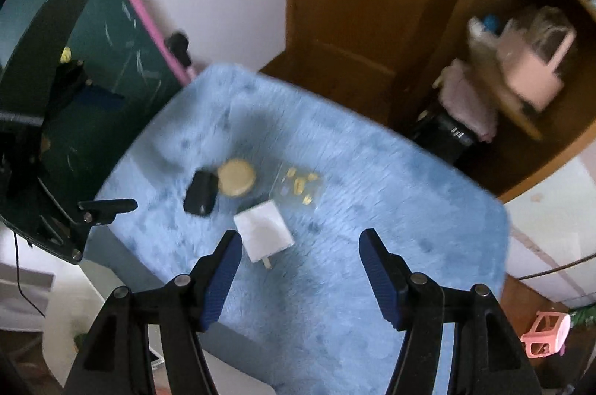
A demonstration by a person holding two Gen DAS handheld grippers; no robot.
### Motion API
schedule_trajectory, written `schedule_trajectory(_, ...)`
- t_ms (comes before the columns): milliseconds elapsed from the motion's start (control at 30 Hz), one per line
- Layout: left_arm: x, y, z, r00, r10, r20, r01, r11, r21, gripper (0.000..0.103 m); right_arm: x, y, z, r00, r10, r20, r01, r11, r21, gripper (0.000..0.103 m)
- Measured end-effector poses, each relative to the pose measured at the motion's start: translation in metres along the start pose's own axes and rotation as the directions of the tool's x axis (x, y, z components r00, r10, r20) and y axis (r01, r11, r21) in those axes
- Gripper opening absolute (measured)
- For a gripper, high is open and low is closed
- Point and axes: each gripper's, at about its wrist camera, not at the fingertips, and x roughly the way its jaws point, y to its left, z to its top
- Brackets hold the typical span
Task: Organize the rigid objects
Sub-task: 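Lift both tools out of the tray and move them over the table items, then grasp the black plug charger with the left gripper while the right grasps the white charger cube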
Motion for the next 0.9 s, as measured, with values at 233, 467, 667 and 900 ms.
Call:
schedule_trajectory(233,0.041,-0.004,-0.002,0.997,-0.06,-0.047,0.061,0.997,0.035,0.099,0.068,0.012,-0.009,0.992,0.08,-0.094,-0.087,0.994,-0.062,0.066)
schedule_trajectory(467,0.064,0.003,0.007,0.995,-0.085,-0.053,0.086,0.996,0.016,0.099,0.113,0.024,-0.01,0.982,0.094,-0.162,-0.114,0.987,-0.115,0.066)
schedule_trajectory(667,0.074,0.004,0.012,0.996,-0.076,-0.056,0.078,0.996,0.041,0.099,0.129,0.032,-0.012,0.981,0.084,-0.175,-0.111,0.981,-0.156,0.066)
schedule_trajectory(900,0.081,0.001,0.015,0.994,-0.09,-0.064,0.093,0.994,0.056,0.099,0.136,0.031,-0.015,0.978,0.099,-0.181,-0.128,0.979,-0.158,0.066)
